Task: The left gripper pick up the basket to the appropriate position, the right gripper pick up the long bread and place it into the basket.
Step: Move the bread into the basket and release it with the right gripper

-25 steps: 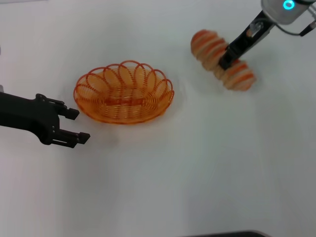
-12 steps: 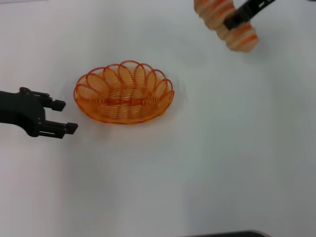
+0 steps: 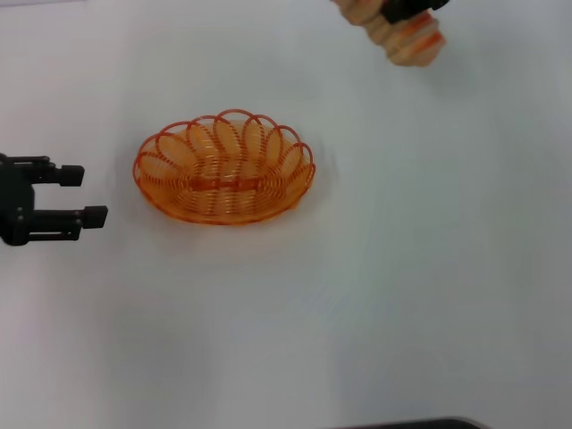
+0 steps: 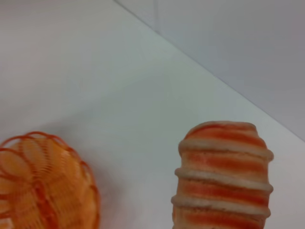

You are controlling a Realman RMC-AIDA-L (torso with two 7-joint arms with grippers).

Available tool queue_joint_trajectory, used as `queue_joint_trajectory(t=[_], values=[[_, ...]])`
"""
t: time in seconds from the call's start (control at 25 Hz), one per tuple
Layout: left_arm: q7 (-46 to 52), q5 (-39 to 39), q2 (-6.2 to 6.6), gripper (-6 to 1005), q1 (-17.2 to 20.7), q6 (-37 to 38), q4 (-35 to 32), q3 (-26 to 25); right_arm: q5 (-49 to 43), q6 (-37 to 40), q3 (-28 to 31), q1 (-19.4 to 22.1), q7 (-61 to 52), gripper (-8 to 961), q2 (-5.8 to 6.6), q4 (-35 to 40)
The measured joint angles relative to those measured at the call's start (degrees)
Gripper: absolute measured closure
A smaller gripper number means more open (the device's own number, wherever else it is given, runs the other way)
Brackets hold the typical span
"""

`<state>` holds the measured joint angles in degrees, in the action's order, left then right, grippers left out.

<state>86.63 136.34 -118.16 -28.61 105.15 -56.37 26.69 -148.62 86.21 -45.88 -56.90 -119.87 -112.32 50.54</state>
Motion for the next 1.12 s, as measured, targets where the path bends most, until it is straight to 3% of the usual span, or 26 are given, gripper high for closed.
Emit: queue_joint_trajectory(t=[0.44, 1.12], values=[[-5.61, -2.78, -0.23, 273, 4.49, 5.49, 0.8, -4.16, 7.07, 9.12, -0.39, -3.97, 9.36, 610, 0.27, 0.07], [-8.91, -3.46, -1.03, 274, 7.53, 6.45, 1.8, -7.1, 6.7, 11.37, -10.18, -9.57, 10.65, 610, -2.86, -0.57]])
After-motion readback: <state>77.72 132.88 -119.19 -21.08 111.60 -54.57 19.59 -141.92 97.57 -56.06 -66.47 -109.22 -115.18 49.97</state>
